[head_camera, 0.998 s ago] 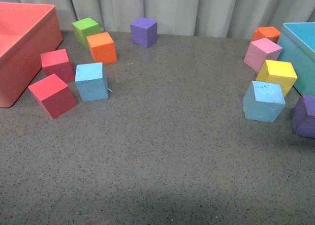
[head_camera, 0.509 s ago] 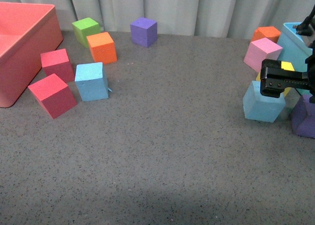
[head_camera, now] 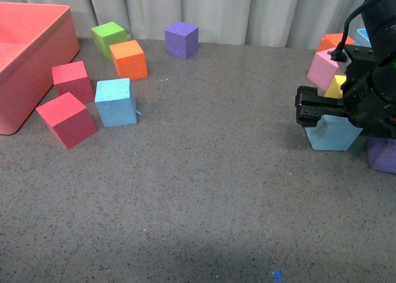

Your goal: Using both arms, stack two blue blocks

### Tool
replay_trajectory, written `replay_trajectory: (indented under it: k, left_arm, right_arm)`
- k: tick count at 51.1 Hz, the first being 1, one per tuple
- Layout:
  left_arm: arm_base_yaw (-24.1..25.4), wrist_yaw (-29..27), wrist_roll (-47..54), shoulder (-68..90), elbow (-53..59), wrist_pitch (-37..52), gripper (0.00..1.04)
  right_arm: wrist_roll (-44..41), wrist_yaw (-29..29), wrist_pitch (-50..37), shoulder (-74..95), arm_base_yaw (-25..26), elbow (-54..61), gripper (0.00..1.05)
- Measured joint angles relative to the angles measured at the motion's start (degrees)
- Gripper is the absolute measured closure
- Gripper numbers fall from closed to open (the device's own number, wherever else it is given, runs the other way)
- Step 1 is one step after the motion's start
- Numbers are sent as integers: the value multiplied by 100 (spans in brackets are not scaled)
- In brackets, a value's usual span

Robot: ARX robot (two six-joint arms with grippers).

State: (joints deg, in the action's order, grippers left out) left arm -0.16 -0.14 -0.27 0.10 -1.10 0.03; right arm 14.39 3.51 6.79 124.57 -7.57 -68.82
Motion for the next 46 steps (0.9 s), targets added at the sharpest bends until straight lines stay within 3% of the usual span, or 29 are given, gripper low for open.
replay_trajectory:
  k: [13,21,26,35,46]
  left_arm:
    - [0,0,0,0,0,0,7]
    - [0,0,0,0,0,0,7]
    - [0,0,0,0,0,0,7]
    - [0,-2,0,0,0,0,7]
    - [0,0,0,0,0,0,7]
  right_arm:
    - [74,-35,131,245,11,-262,11]
    - [109,-35,131,251,0,-278,41]
    - [129,-44,131,238,-22,-275,53]
    - [131,-212,83,111,-142,-260,57]
    - [199,-341,313,105,-662,-719,58]
